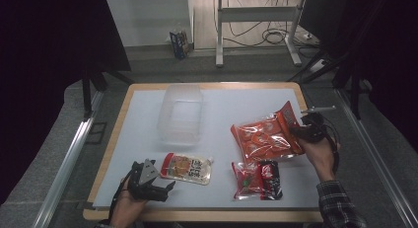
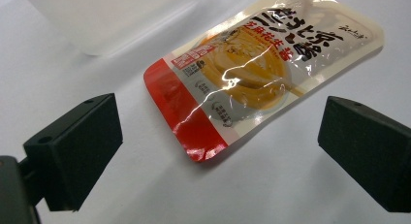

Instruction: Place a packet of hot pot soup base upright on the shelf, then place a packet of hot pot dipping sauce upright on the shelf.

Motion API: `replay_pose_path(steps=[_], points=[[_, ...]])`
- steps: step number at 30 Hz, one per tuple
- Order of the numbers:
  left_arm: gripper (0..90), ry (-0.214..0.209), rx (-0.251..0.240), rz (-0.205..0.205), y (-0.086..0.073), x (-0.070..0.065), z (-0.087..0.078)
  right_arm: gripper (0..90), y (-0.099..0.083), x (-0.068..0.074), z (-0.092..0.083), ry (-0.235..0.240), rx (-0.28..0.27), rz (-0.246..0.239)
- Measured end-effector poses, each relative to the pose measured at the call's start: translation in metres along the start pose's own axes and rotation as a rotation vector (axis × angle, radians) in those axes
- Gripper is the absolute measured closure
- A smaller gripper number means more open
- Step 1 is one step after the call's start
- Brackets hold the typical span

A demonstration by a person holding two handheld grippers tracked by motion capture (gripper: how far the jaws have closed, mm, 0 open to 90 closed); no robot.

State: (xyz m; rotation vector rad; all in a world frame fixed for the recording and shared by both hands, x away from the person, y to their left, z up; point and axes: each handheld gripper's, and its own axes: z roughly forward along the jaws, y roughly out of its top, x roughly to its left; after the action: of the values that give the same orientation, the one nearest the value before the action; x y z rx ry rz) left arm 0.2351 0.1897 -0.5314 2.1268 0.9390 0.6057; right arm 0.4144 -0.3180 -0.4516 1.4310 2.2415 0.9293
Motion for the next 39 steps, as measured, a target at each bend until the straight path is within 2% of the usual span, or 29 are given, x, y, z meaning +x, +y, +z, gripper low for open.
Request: replay_pose_path(steps=[6, 16, 23, 26, 34, 39], points=[[2.1, 0.0, -0.003, -0.004, 0.0, 0.0, 0.0, 88.5, 0.02, 0.006, -0.016, 0.035, -0.039, -0.012], [2.0, 0.0, -0.001, 0.0, 0.0, 0.0, -0.001, 88.5, 0.051, 0.035, -0.037, 0.075, -0.089, -0.081], [2.0, -0.001, 0.001, -0.001, 0.001, 0.0, -0.001, 88.5, 0.069, 0.057, -0.049, 0.123, -0.119, -0.121], [2.0, -0.001, 0.002, -0.002, 0.0, 0.0, -0.001, 88.5, 0.077, 0.065, -0.053, 0.154, -0.134, -0.129], [2.0, -0.002, 0.003, 0.0, 0.0, 0.0, -0.001, 88.5, 0.091, 0.086, -0.054, 0.195, -0.131, -0.158], [2.0, -0.002, 0.001, -0.002, 0.0, 0.001, -0.001, 88.6, 0.099, 0.096, -0.054, 0.231, -0.139, -0.159]])
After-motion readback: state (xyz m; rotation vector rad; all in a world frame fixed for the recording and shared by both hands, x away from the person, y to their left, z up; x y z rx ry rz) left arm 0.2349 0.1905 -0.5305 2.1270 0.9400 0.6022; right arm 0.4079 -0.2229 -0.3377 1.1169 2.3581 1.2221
